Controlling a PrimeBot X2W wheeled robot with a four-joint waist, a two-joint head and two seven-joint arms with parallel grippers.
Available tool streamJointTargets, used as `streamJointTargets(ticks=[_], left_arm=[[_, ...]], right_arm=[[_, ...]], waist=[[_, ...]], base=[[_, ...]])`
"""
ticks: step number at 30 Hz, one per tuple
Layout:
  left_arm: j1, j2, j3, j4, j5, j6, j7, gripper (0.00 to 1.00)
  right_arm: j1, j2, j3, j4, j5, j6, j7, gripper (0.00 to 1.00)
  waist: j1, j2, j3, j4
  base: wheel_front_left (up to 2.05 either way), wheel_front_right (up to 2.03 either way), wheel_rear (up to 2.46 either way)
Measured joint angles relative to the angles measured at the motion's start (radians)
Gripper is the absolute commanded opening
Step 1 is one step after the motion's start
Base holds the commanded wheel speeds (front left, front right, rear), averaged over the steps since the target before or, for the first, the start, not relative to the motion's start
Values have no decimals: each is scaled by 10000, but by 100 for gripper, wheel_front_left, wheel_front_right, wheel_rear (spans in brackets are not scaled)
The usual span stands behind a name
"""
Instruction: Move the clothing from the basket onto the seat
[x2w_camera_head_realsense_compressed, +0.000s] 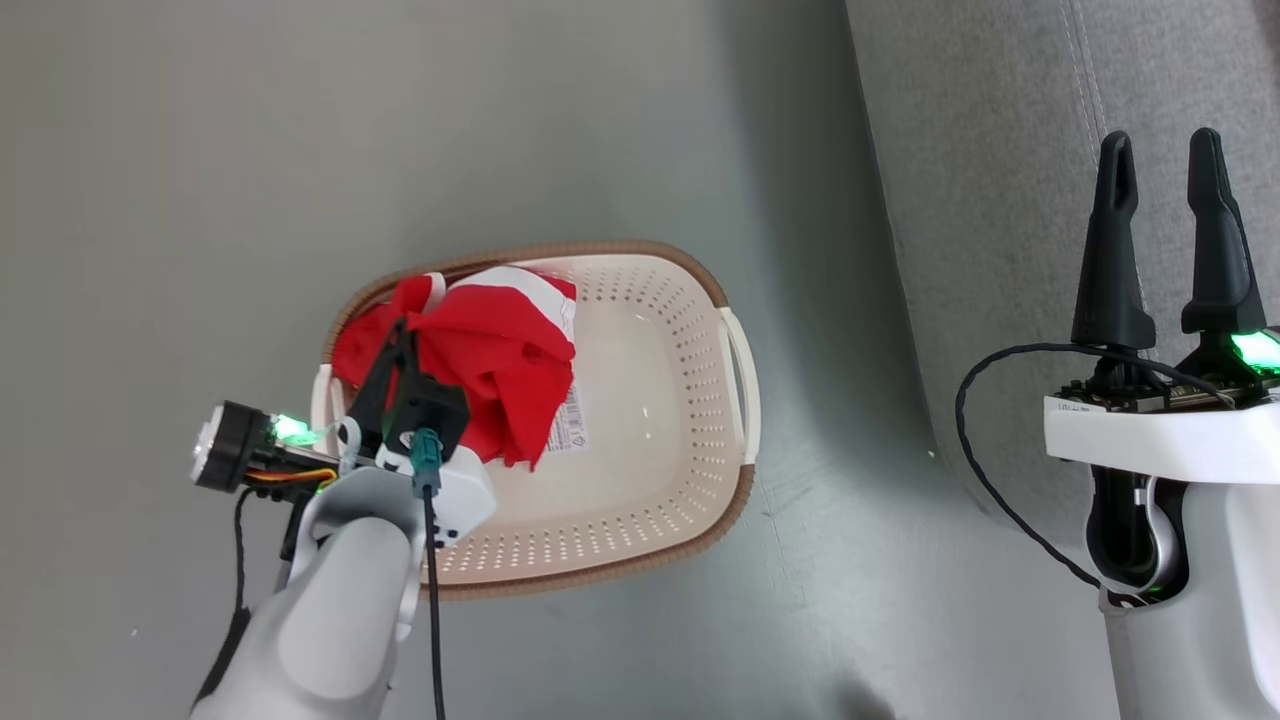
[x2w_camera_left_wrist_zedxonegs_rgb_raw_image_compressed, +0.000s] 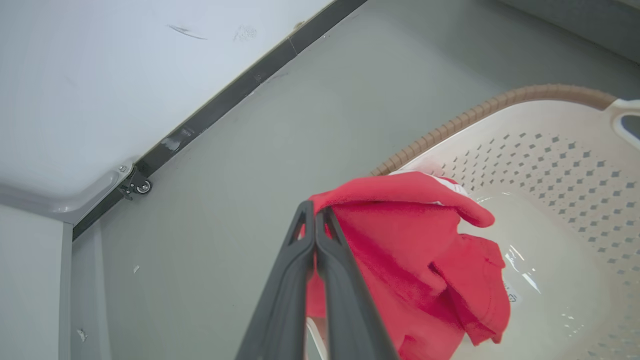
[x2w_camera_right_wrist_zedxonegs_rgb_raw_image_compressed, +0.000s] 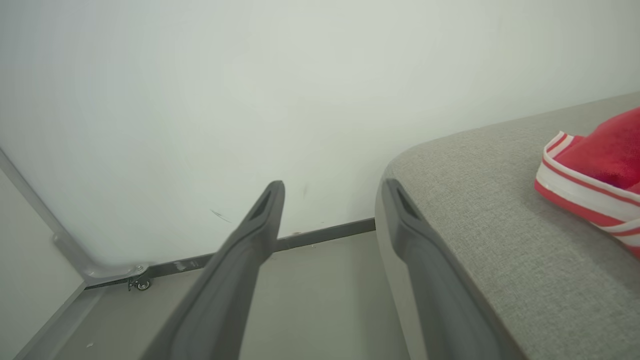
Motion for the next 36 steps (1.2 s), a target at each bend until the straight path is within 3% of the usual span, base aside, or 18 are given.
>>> streamJointTargets(ticks=[15, 36], left_arm=[[854, -176, -391, -1110, -128, -113, -86, 0], [1823, -215, -1674, -1887, 184, -1302, 384, 0]], right_arm=[[174, -31, -635, 107, -497, 0, 0, 100], [1621, -17, -686, 182, -562, 0, 0, 100]], waist=[[0, 0, -1176, 685], [0, 0, -2596, 939]], base=[[0, 0, 0], [0, 0, 0]])
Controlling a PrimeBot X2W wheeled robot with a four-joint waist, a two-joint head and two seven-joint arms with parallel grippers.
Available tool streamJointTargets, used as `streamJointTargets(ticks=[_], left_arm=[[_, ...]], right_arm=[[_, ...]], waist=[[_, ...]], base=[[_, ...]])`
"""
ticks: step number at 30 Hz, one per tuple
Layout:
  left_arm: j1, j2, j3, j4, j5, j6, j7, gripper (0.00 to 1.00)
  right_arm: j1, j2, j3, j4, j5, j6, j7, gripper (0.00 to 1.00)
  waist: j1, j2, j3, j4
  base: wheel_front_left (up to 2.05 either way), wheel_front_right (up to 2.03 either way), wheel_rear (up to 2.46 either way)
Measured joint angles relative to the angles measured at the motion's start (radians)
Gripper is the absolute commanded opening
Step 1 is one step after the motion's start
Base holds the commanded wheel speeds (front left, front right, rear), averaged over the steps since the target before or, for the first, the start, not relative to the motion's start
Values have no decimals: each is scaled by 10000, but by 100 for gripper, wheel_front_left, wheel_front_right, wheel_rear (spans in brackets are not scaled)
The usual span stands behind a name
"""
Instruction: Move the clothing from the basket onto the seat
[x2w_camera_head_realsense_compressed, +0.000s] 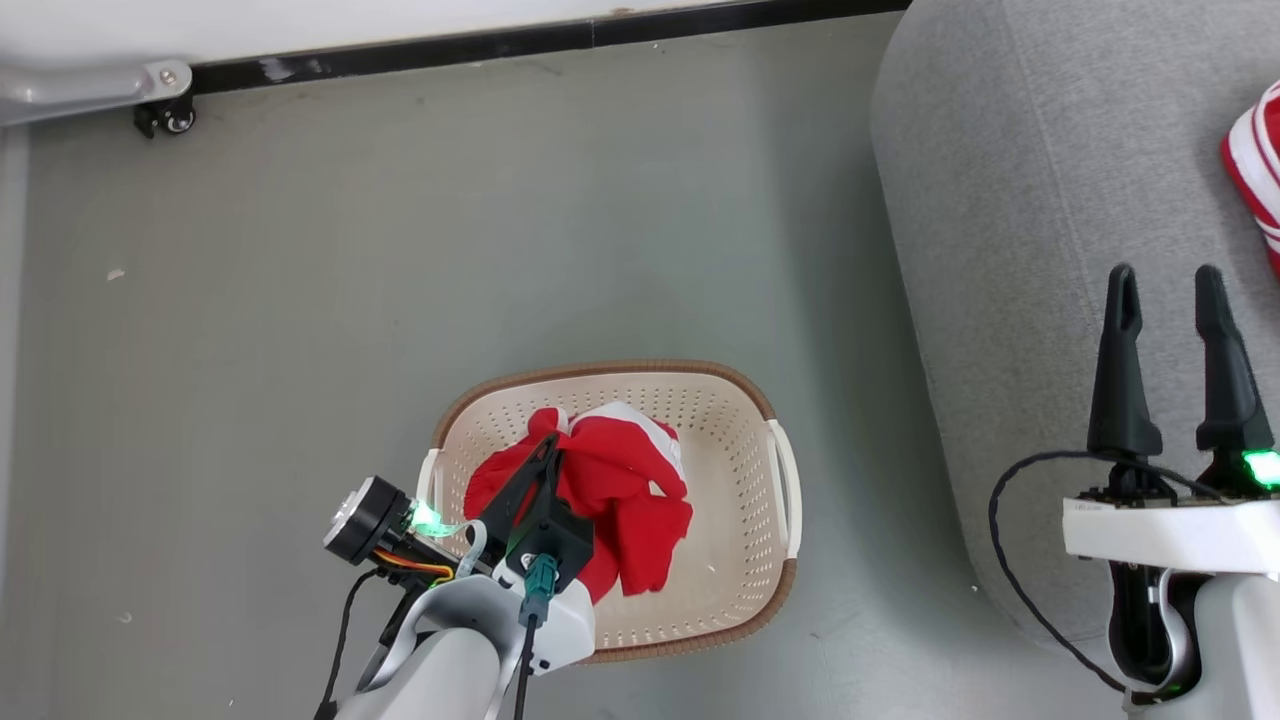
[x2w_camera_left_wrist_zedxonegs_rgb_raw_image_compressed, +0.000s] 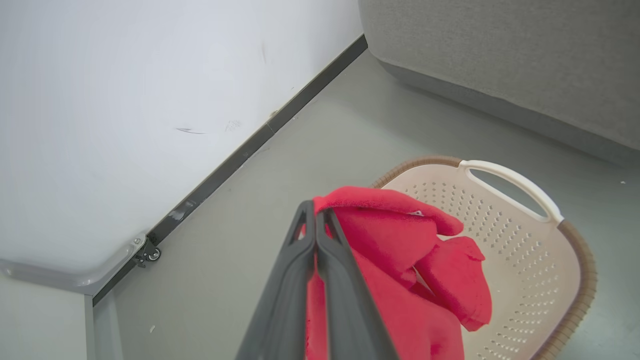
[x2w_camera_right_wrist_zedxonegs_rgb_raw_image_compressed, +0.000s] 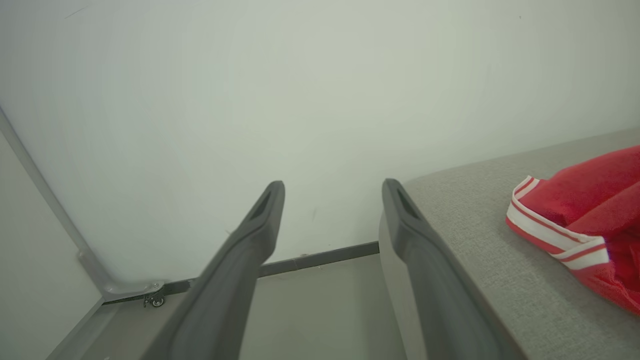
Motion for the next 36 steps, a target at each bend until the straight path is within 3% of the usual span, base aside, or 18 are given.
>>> streamJointTargets(ticks=[5, 7, 8, 18, 24, 36], left_arm=[[1, -10, -73, -119, 35, -111, 301, 0], [1, -2, -96, -215, 52, -125, 336, 50], [2, -4, -92, -387, 50, -125, 339, 100], [460, 27, 180, -1049, -136, -38, 516, 100], [667, 38, 731, -1824, -362, 543, 412, 100], [773, 351, 1730, -2851, -951, 1127, 132, 100]], right_arm=[[128, 0, 15, -8, 6, 0, 0, 100], [137, 0, 12, -13, 33, 0, 0, 100], [144, 0, 10, -27, 33, 0, 0, 100], [301, 10, -176, -96, 59, 0, 0, 100], [283, 12, -100, -157, -4, 0, 0, 100], [251, 12, -98, -201, -288, 0, 0, 100]], waist=[[0, 0, -86, -156], [0, 0, -90, -221], [0, 0, -84, -281], [0, 0, -96, -370], [1, 0, -167, -275], [0, 0, -484, 17]], base=[[0, 0, 0], [0, 0, 0], [0, 0, 0], [0, 0, 0], [0, 0, 0], [0, 0, 0]])
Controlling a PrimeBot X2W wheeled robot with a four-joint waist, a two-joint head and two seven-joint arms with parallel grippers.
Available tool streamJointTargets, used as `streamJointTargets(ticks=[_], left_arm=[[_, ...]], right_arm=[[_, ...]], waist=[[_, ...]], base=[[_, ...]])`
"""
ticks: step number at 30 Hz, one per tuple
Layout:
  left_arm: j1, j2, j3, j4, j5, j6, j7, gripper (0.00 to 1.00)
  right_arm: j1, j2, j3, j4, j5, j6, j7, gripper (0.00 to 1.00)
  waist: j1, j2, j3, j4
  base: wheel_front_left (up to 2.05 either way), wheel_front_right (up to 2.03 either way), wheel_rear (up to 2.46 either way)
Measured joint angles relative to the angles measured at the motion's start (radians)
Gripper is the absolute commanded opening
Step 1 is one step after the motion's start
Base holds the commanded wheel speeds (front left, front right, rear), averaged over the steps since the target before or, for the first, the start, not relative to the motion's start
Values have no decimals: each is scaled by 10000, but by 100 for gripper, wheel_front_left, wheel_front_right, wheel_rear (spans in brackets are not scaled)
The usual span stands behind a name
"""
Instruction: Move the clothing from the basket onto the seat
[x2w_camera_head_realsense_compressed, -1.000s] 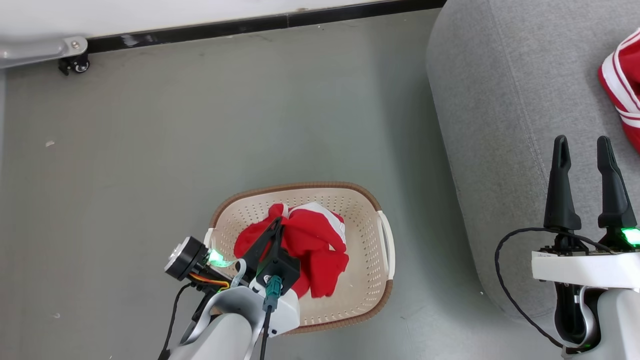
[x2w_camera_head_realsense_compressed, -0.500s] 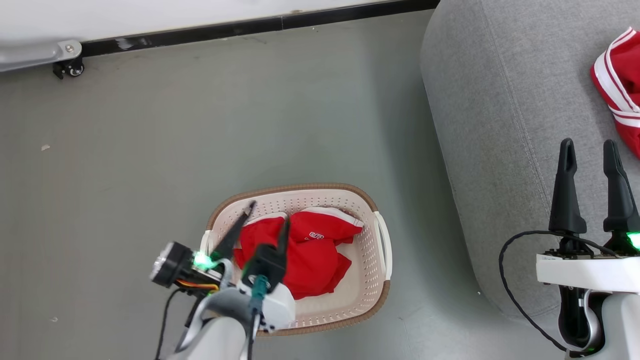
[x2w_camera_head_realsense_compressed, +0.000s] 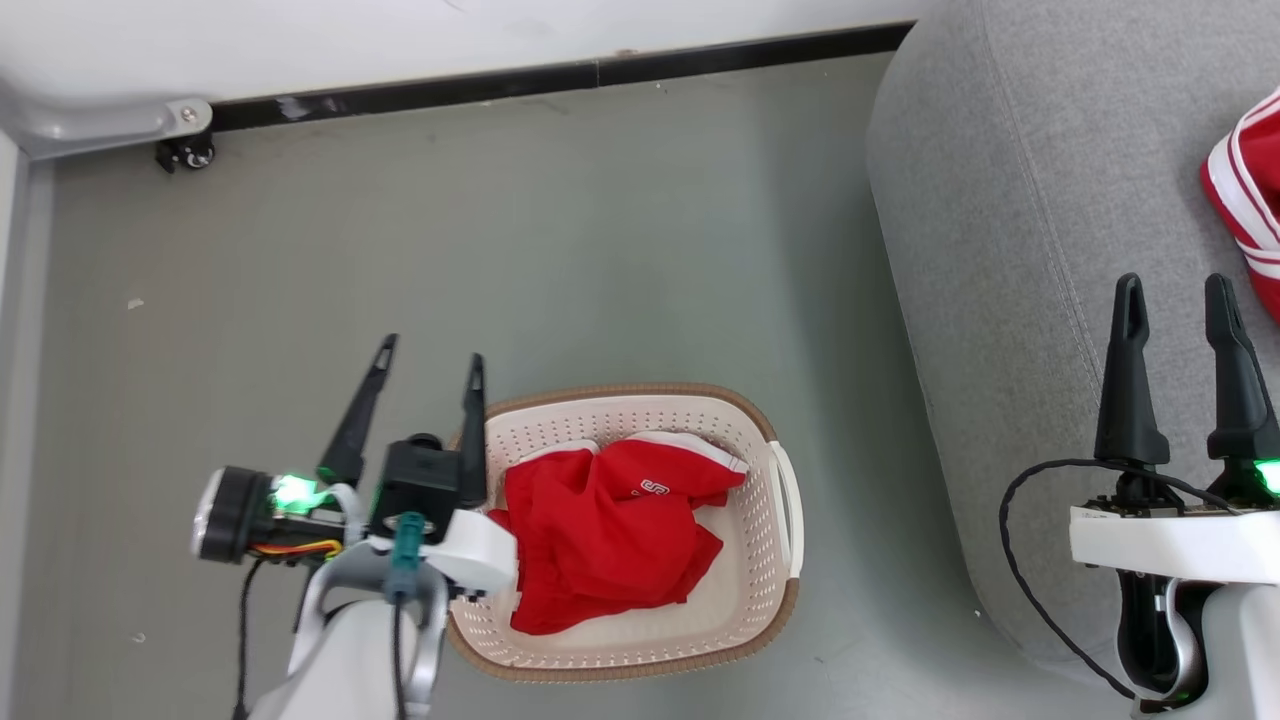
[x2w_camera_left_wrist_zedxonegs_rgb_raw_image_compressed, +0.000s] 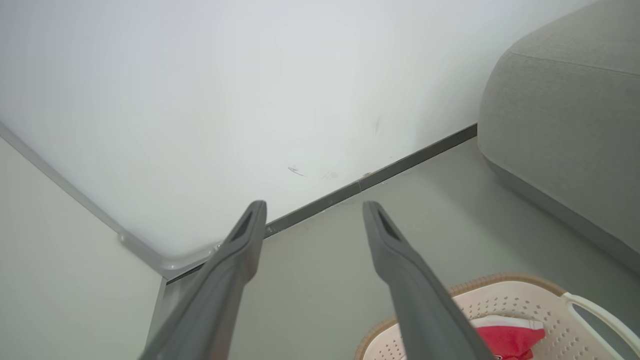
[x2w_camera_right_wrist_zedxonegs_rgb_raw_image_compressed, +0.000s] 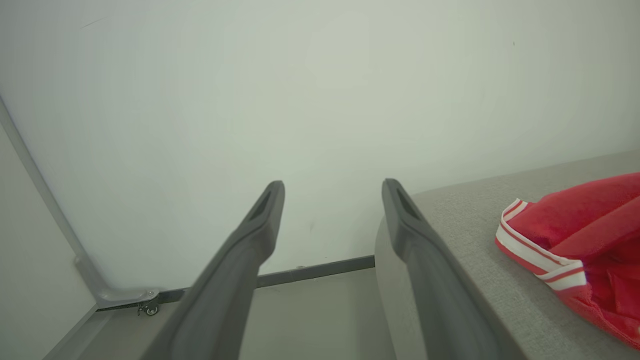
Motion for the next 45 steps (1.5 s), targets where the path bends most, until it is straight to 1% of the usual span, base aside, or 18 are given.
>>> streamJointTargets(ticks=[7, 13, 17, 21, 24, 29, 34, 36, 40, 45], left_arm=[[103, 125, 667, -192, -545, 186, -207, 100], [422, 188, 1127, -364, -1083, 219, -395, 100], [570, 405, 1407, -372, -1279, 265, -441, 100], [839, 410, 1557, -382, -1526, 253, -518, 100], [1022, 418, 1639, -382, -1776, 159, -535, 100], [1308, 431, 1843, -391, -2318, -188, -637, 100], [1602, 564, 2038, -370, -2441, -196, -698, 100], [1722, 570, 2050, -378, -2445, -199, -702, 100], [1886, 591, 2109, -374, -2585, -349, -725, 100], [2194, 527, 2105, -389, -2635, -378, -734, 100]], right_arm=[[9, 0, -157, 0, -134, 0, 0, 100], [39, 0, -201, 8, -182, 0, 0, 100], [68, -2, -224, 8, -299, 0, 0, 100], [300, 0, -244, -13, -460, 0, 0, 100], [453, -4, -265, -54, -585, 0, 0, 100], [538, -10, -303, -159, -784, 0, 0, 100], [937, -6, -265, -194, -974, 0, 0, 100], [1074, -6, -198, -201, -1057, 0, 0, 100], [1456, 0, -146, -150, -1095, 0, 2, 100], [1774, 8, -163, -123, -1095, 0, 15, 100]], waist=[[1, 0, -318, 165], [0, 0, -615, 280], [0, 0, -818, 341], [0, 0, -1025, 387], [0, 0, -1188, 415], [0, 0, -1461, 451], [0, 0, -1726, 476], [0, 0, -1832, 482], [0, 0, -2041, 492], [0, 0, -2299, 487]], base=[[0, 0, 0], [0, 0, 0], [0, 0, 0], [0, 0, 0], [0, 0, 0], [0, 0, 0], [0, 0, 0], [0, 0, 0], [0, 0, 0], [0, 0, 0]])
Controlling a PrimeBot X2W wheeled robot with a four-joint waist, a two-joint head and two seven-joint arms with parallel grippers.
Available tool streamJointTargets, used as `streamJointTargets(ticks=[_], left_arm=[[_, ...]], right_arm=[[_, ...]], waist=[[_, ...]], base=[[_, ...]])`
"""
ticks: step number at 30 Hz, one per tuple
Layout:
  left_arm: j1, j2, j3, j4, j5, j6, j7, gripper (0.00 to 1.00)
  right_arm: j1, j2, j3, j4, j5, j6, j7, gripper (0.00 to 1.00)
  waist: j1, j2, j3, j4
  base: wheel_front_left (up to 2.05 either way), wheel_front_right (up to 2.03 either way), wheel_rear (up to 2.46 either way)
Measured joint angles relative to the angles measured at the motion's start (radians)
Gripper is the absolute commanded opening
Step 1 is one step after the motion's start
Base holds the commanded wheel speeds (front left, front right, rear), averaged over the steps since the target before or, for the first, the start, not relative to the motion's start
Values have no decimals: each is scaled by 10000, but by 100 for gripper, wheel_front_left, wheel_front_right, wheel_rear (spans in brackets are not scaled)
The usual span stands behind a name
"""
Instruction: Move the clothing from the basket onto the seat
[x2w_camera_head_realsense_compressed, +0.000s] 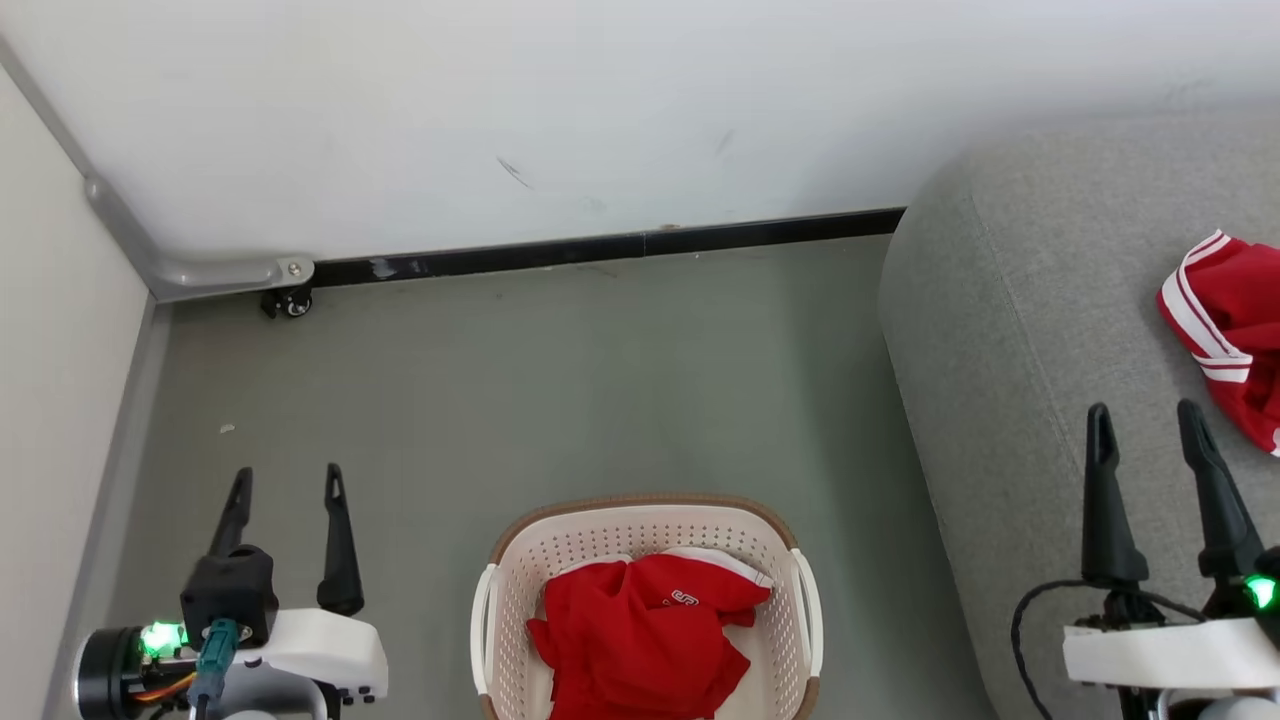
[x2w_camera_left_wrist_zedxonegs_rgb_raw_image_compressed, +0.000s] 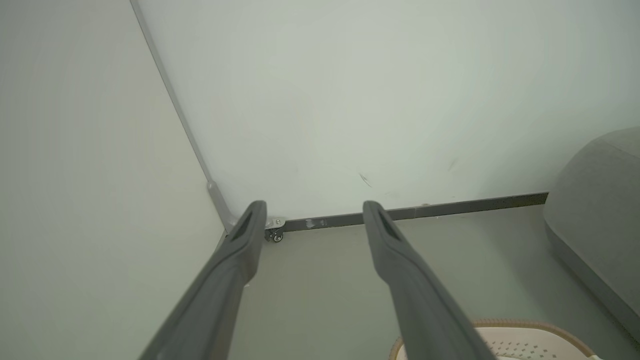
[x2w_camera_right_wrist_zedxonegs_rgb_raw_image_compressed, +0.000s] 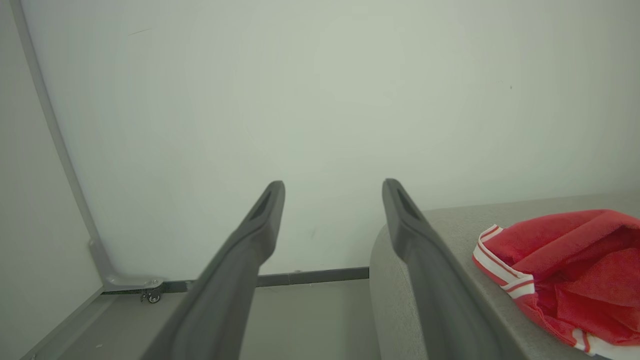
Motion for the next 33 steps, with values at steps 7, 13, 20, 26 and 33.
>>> streamJointTargets(ticks=[7, 13, 20, 26, 33], left_arm=[[407, -146, 19, -12, -316, -171, -40, 100], [644, -201, 73, -59, -405, -171, -42, 100], [804, -205, 138, -186, -508, -249, -42, 100], [1034, -213, 82, -332, -508, -345, -44, 100], [1190, -174, 81, -426, -508, -504, -44, 100]], right_arm=[[376, 21, 94, -15, 0, 0, 132, 100], [605, 23, 222, -52, 58, 0, 251, 100], [741, 25, 251, -84, 165, 0, 337, 100], [930, 25, 211, -136, 282, 0, 353, 100], [1151, 33, 221, -274, 359, 0, 470, 100]], waist=[[0, 0, -339, -43], [0, 0, -620, -67], [0, 0, -903, -58], [0, 0, -1094, -24], [0, 0, -1171, -7]], base=[[0, 0, 0], [0, 0, 0], [0, 0, 0], [0, 0, 0], [0, 0, 0]])
